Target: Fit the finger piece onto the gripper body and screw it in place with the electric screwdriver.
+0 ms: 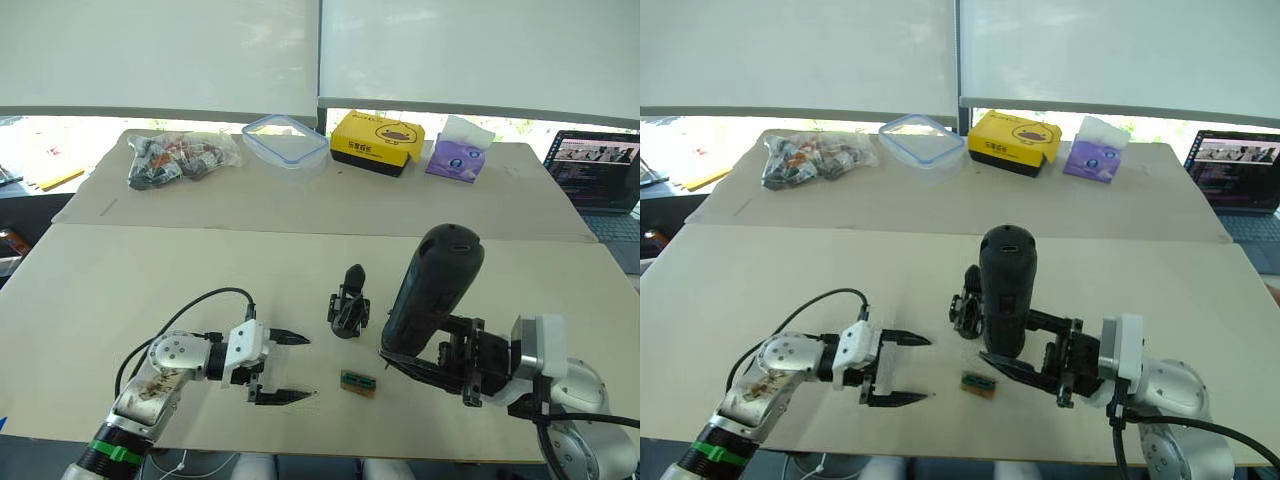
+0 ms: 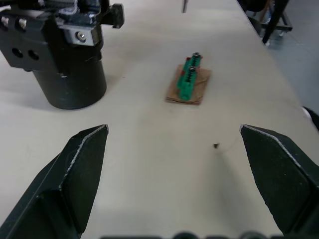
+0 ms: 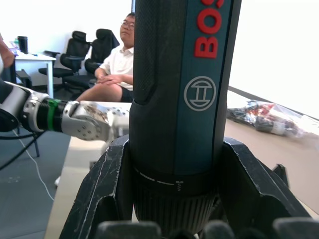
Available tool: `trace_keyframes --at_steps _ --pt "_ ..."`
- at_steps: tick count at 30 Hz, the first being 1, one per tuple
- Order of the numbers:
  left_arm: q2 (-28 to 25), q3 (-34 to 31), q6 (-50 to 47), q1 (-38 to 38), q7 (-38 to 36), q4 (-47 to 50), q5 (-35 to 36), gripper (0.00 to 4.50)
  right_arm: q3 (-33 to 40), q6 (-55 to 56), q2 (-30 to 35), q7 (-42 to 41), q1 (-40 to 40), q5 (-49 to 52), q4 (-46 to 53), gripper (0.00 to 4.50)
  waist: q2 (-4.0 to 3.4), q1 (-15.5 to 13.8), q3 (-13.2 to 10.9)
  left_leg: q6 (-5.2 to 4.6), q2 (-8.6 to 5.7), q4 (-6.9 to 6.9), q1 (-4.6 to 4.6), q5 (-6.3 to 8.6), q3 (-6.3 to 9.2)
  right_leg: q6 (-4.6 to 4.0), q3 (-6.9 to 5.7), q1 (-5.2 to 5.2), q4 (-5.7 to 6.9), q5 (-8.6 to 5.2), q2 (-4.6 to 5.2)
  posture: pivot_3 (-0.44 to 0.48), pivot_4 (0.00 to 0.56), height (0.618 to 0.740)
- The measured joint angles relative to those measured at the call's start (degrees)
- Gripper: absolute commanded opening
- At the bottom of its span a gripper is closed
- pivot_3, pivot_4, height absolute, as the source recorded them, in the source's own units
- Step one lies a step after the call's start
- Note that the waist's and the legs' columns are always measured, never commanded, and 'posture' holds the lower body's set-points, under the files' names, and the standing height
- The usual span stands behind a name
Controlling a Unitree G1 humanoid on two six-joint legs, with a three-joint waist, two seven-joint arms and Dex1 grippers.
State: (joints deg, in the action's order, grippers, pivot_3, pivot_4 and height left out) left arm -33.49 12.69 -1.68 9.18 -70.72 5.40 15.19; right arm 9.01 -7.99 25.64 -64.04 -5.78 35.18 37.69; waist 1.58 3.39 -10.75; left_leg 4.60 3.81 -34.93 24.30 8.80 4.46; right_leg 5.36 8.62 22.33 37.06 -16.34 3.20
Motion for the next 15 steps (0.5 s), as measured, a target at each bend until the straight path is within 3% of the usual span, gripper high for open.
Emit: trace_keyframes --at_steps 15 --pt "3.9 7.0 -3.0 2.1 2.0 0.0 -2.2 4.50 -3.9 3.3 1.0 -1.0 -1.2 -0.1 -2.1 1.96 0.00 -0.8 0.0 0.00 0.00 0.00 -0.01 0.00 0.01 0.02 0.00 0.00 0.00 0.01 -0.01 0.000 0.150 0.740"
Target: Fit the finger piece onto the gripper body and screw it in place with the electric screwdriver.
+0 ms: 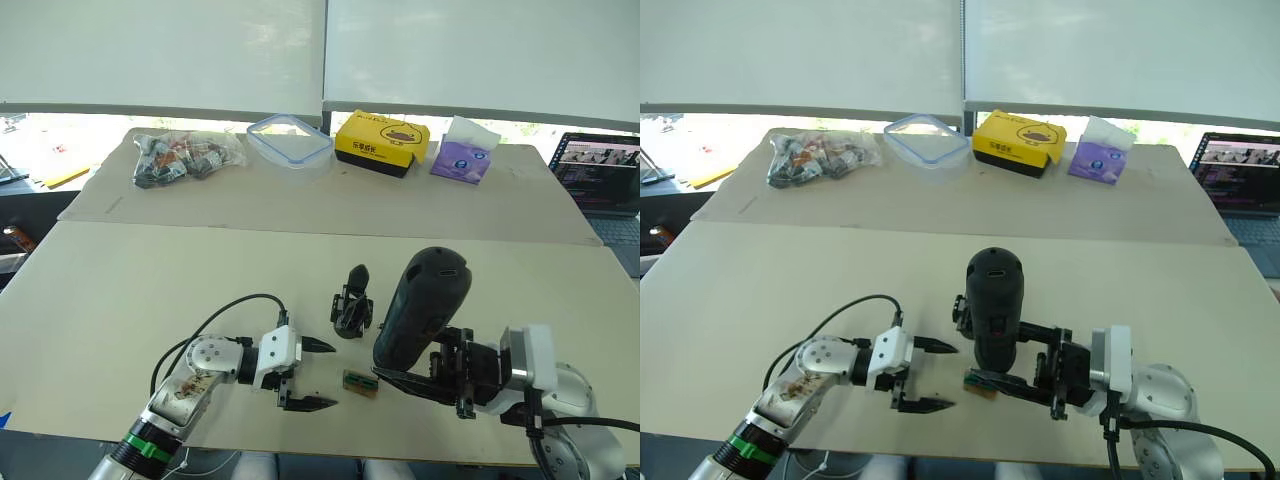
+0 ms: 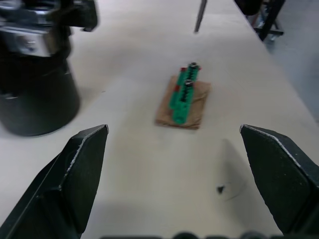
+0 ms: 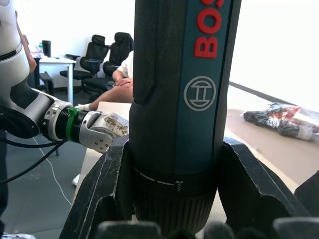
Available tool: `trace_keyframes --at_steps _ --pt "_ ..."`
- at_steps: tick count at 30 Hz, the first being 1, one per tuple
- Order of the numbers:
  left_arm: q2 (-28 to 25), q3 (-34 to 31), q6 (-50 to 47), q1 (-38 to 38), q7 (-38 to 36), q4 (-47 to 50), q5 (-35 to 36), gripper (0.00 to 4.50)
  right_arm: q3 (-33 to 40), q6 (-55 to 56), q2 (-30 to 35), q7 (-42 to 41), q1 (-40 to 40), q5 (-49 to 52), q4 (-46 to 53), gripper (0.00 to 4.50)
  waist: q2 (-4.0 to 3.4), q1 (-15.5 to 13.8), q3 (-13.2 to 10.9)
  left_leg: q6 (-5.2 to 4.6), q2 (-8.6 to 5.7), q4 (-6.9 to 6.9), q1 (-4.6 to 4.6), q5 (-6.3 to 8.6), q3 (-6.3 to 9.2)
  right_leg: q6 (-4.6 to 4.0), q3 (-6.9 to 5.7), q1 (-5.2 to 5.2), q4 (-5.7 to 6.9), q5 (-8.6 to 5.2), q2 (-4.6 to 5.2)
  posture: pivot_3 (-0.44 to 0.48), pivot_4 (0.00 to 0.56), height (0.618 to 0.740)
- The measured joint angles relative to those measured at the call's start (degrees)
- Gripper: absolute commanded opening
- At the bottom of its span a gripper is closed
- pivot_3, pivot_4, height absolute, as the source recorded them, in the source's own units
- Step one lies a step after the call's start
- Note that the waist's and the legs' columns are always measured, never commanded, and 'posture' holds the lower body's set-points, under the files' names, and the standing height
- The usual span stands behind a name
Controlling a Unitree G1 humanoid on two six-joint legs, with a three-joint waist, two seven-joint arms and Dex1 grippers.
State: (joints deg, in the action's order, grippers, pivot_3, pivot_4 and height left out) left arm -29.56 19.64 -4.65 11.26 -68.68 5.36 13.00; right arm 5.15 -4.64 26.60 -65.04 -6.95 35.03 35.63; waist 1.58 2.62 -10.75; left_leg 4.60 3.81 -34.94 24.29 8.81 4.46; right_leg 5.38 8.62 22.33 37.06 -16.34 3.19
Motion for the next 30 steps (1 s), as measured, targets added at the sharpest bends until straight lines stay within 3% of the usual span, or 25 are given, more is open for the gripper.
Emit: trace_keyframes --at_steps 30 --pt "2.4 3.1 -0.5 2.0 1.2 -0.9 -2.5 4.50 -2.7 3.3 2.0 -0.2 1.2 -0.7 -3.6 1.96 -0.01 -0.1 0.0 0.00 -0.01 -0.03 -0.03 0.00 0.01 0.02 0.00 -0.05 0.00 0.01 0.00 0.000 0.150 0.740"
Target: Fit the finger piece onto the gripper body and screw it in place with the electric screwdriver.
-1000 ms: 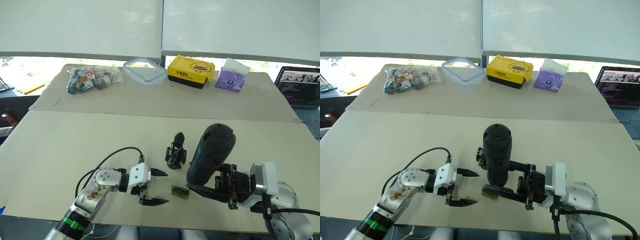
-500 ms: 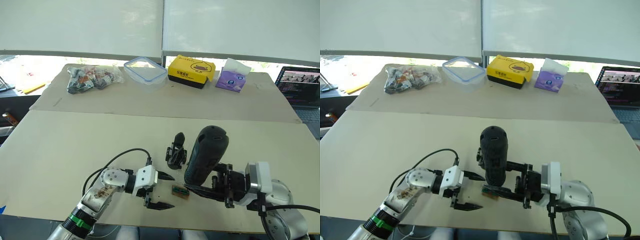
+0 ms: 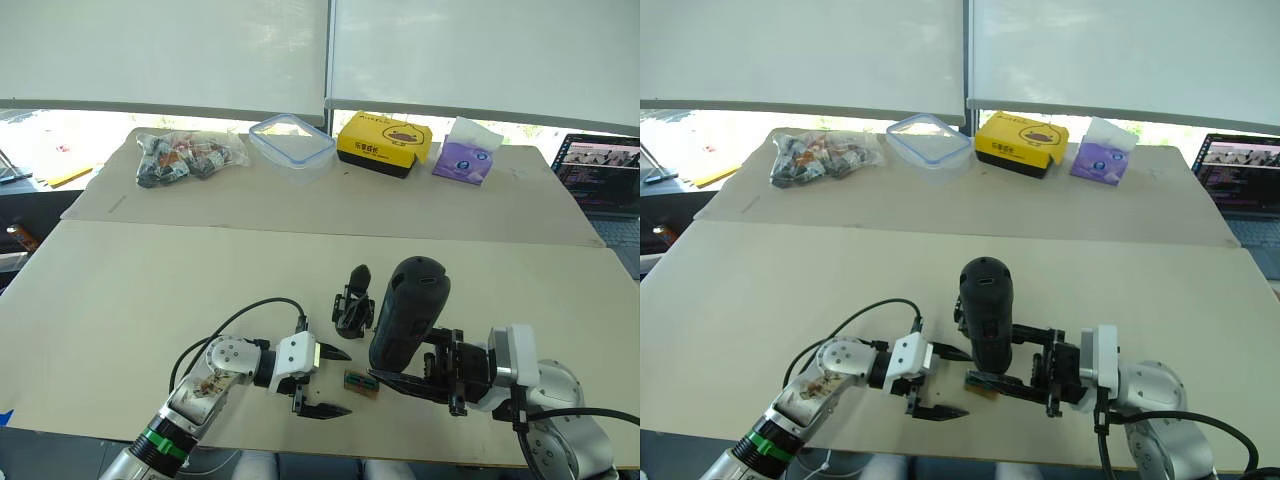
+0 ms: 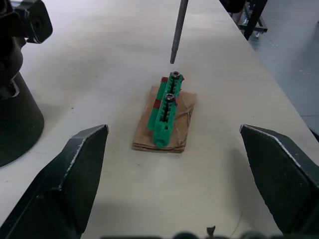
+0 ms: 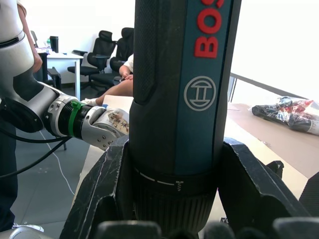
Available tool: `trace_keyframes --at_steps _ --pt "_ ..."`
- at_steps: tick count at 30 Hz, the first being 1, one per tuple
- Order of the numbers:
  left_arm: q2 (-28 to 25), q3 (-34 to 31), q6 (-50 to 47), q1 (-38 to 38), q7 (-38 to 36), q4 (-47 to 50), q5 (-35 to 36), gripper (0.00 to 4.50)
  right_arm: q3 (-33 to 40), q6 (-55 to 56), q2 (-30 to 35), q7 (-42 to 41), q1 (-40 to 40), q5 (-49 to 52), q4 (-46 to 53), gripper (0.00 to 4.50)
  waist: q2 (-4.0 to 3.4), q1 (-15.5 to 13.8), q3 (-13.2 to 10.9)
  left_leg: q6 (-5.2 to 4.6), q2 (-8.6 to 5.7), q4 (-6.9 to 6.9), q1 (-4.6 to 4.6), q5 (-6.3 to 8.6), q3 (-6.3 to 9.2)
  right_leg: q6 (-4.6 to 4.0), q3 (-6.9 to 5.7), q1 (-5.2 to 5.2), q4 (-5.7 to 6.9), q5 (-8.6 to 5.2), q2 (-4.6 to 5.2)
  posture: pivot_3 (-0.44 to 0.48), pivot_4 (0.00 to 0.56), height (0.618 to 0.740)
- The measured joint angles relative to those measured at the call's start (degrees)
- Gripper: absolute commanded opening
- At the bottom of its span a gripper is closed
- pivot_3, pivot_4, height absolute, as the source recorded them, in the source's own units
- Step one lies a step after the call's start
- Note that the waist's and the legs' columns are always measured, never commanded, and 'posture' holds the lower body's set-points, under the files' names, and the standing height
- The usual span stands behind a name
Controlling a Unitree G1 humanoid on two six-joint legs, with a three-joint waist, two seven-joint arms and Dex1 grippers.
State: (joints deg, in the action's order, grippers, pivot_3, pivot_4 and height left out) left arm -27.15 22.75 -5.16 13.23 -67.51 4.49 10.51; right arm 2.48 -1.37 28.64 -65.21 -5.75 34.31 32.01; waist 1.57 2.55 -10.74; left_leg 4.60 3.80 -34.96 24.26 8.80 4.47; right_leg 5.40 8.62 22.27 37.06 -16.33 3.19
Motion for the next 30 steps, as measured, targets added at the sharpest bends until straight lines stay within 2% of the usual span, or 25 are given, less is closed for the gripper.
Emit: trace_keyframes --at_steps 30 --pt "1.1 -0.1 0.0 0.0 1.1 -0.5 -0.1 4.50 -0.3 0.1 1.3 -0.5 0.3 -0.4 -1.1 1.96 -0.03 -0.2 0.0 0.00 -0.02 -0.04 0.00 0.00 0.00 0.01 0.00 -0.03 0.00 0.01 0.01 0.000 0.150 0.740"
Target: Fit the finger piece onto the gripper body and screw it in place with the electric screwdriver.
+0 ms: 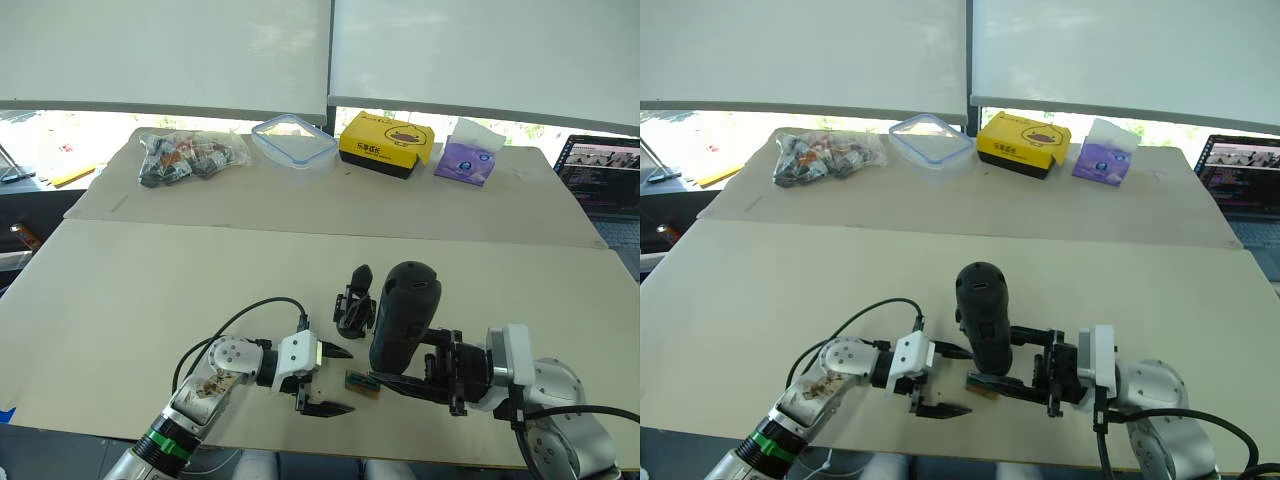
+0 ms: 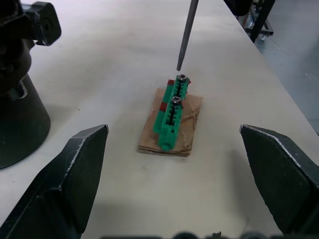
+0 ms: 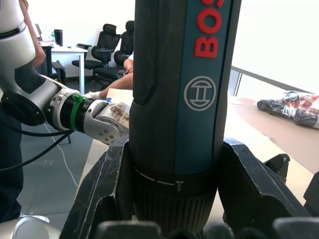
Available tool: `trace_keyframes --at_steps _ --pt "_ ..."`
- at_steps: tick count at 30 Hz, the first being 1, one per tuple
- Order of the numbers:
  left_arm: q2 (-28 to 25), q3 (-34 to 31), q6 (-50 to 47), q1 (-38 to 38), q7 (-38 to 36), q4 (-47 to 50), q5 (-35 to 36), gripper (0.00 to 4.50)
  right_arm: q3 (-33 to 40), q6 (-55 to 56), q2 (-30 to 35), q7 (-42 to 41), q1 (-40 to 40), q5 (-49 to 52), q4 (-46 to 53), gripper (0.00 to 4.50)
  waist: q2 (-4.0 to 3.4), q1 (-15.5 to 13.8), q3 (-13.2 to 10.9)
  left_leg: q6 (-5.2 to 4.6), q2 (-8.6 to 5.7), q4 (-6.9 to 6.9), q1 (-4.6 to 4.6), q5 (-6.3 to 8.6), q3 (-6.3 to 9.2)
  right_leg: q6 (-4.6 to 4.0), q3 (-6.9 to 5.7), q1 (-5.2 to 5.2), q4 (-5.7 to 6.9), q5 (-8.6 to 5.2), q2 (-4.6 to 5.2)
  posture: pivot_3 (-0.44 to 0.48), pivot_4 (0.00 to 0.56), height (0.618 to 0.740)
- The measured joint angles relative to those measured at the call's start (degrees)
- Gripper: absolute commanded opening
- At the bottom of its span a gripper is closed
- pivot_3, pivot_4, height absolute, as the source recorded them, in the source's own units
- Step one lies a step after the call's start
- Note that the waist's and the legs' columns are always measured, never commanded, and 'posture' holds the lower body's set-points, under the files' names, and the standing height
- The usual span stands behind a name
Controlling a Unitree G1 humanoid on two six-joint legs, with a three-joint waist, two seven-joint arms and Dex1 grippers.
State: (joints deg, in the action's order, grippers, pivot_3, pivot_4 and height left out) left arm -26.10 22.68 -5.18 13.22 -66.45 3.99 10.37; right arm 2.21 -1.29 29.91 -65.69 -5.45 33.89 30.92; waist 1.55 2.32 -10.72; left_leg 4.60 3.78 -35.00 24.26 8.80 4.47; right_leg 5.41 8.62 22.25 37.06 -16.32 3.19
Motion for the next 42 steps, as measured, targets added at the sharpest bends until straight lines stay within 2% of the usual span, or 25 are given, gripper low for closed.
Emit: trace_keyframes --at_steps 42 --pt "0.0 0.1 1.1 -0.3 -0.1 -0.3 0.0 4.50 -1.4 2.2 -0.1 0.0 -0.1 -0.2 -0.6 1.96 -0.06 0.0 0.1 0.00 0.00 0.00 -0.01 0.00 0.00 0.00 0.00 -0.01 0.00 0.00 0.00 0.000 0.150 0.740"
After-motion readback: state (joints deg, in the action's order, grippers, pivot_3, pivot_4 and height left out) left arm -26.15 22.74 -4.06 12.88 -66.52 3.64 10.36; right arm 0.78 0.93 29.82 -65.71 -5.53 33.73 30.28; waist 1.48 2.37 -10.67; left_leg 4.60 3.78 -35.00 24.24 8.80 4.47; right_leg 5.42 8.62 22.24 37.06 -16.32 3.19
